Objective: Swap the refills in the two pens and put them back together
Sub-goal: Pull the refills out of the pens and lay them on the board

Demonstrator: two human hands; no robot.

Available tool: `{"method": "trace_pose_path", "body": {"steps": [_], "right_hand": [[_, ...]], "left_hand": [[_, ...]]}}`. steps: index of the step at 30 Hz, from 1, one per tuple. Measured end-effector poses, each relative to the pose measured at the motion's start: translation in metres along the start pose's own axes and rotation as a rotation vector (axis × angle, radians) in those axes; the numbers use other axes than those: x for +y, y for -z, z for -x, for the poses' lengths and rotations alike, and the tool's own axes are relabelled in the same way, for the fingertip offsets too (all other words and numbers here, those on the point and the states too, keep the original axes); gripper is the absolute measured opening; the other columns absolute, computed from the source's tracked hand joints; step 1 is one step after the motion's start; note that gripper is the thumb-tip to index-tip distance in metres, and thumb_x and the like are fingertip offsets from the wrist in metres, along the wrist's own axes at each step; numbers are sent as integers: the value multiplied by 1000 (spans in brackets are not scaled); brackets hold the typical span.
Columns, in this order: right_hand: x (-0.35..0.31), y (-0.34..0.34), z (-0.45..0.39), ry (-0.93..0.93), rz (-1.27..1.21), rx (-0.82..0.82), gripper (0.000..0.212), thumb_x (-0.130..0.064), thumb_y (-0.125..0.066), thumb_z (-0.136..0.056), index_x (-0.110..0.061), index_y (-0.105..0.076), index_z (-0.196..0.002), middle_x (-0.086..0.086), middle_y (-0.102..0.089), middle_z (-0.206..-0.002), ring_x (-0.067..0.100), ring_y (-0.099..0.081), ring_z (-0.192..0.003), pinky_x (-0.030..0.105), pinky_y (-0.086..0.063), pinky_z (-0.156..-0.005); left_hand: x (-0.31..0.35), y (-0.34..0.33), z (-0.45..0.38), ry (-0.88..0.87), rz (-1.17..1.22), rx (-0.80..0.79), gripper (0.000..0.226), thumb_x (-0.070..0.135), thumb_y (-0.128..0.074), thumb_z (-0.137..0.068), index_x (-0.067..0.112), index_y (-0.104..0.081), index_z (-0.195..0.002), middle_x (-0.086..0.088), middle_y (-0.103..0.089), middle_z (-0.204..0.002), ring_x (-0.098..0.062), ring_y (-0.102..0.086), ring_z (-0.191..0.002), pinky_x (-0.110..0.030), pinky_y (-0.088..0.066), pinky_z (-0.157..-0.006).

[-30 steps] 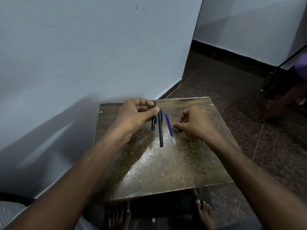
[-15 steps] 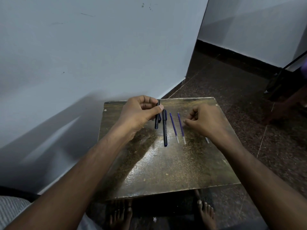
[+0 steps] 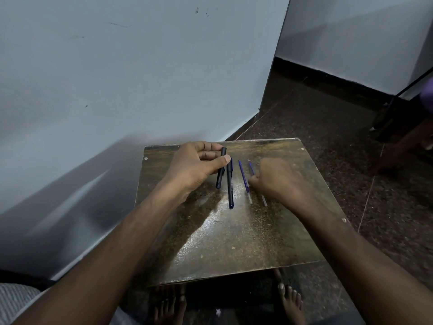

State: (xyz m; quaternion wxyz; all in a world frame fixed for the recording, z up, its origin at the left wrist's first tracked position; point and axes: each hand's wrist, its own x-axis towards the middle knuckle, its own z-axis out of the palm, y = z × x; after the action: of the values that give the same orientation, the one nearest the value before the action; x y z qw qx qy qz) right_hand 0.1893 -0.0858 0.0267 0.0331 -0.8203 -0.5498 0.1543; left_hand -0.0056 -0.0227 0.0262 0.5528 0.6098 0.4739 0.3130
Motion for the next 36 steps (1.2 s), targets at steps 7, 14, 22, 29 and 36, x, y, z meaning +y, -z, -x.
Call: {"method": "trace_pose_path", "body": {"steps": [7, 14, 22, 29, 36], "right_hand": [[10, 28, 11, 68, -963, 68, 13, -7, -60, -107, -4, -65, -95, 11, -77, -77, 13, -66, -54, 23, -55, -50], [8, 31, 9, 172, -1386, 202, 20, -9, -71, -103, 3, -68, -119, 13, -82, -94, 15, -78, -77, 28, -67, -76], [8, 22, 7, 227, -1231, 159, 18, -10, -71, -104, 3, -69, -116, 12, -82, -94, 14, -76, -76, 28, -66, -73], [3, 11, 0, 261, -1001, 134, 13, -25, -78, -100, -12, -80, -101, 5, -82, -90, 11, -77, -81, 32, -62, -75], [-7, 10, -6, 306, -655, 170, 25, -37, -76, -100, -24, -81, -121, -10, -81, -108, 3, -75, -98, 33, -63, -92]], "left_hand": [[-1, -4, 2, -4, -45, -92, 21, 19, -89, -89, 25, -82, -108, 2, -85, -100, -11, -82, -97, -31, -66, -90], [1, -11, 6, -30, -76, -147, 20, 16, -87, -91, 23, -83, -110, 2, -86, -97, -13, -82, -97, -25, -64, -86], [2, -13, 7, -57, -107, -159, 21, 21, -89, -90, 28, -84, -109, 9, -86, -96, -4, -81, -95, -25, -62, -90], [1, -8, 5, -94, -111, -111, 23, 22, -89, -90, 24, -86, -112, 9, -86, -102, -9, -82, -101, -36, -62, -103], [4, 16, -1, -110, -67, 111, 14, 27, -87, -91, 33, -85, -104, 16, -85, -96, 0, -79, -95, -22, -60, -90]]}}
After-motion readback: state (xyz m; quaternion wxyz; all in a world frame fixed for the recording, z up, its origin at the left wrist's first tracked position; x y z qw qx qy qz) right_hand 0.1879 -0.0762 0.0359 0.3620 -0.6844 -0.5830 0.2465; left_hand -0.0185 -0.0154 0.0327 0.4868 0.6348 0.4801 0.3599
